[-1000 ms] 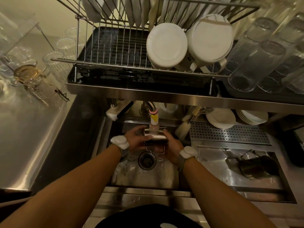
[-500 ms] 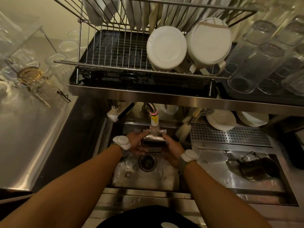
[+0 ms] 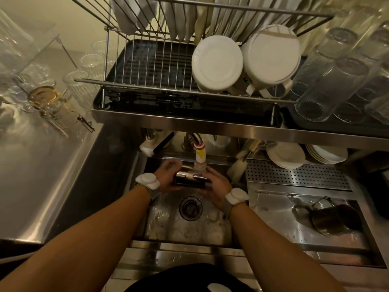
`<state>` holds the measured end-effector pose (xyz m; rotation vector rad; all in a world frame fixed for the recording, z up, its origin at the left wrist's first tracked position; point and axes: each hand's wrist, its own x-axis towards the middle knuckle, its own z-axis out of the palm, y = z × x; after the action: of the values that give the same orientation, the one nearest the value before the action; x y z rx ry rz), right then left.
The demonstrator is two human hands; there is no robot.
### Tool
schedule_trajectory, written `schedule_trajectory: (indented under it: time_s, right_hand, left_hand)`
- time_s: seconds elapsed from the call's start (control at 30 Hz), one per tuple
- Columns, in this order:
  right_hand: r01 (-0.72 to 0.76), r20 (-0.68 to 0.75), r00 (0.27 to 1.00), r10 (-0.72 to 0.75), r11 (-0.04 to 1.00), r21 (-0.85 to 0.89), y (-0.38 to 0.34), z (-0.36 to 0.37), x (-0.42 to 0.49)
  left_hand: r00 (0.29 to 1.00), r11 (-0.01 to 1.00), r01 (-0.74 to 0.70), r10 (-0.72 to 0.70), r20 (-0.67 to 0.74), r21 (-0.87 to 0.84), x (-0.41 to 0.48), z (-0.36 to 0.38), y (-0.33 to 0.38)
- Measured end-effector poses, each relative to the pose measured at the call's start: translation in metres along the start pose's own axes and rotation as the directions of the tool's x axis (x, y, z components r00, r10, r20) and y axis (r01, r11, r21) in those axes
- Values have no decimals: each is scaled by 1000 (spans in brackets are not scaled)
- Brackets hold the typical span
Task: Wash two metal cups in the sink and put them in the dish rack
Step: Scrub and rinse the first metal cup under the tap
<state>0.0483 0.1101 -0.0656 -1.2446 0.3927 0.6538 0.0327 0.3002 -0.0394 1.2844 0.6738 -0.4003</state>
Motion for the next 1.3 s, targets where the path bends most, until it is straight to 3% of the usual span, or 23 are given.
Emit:
schedule_trajectory:
  time_s: [0.1,0.23,0.57,0.8,0.93,1.07,1.2,1.3]
  right_hand:
    - [15,-74,997,-12,999,41,0,-12,1]
    - [-29,-120,992,44,992,122,0,-25,0]
    - [-67,-44,997,65,997,-35,12,5,4]
    - [-33,-76,996,43,992,118,9,-28,6]
    - [-4,-14,1000,5,992,123,12,-27,4]
    - [-2,26,1000,0,997,75,17,-8,2]
    - [-33,57,998,28,996,88,16,-12,-2]
    - [-86,-10,996,87,993,85,9,-19,-9]
  left_hand:
    - [999,999,40,-40,3,14,6,9,-4]
    - [992,978,106,-117,54,178,4,22,2]
    - [994,994,109,-109,20,13,0,-14,3]
    - [989,993,112,-115,89,33,-1,21,-1]
    - [987,967,133,-150,62,215,-6,21,4]
    - [962,920,261,-272,-2,294,-10,1,7]
    - [967,939,247,-253,-5,238,-5,2,3]
    - [971,956,232,-238,11,182,0,17,-2]
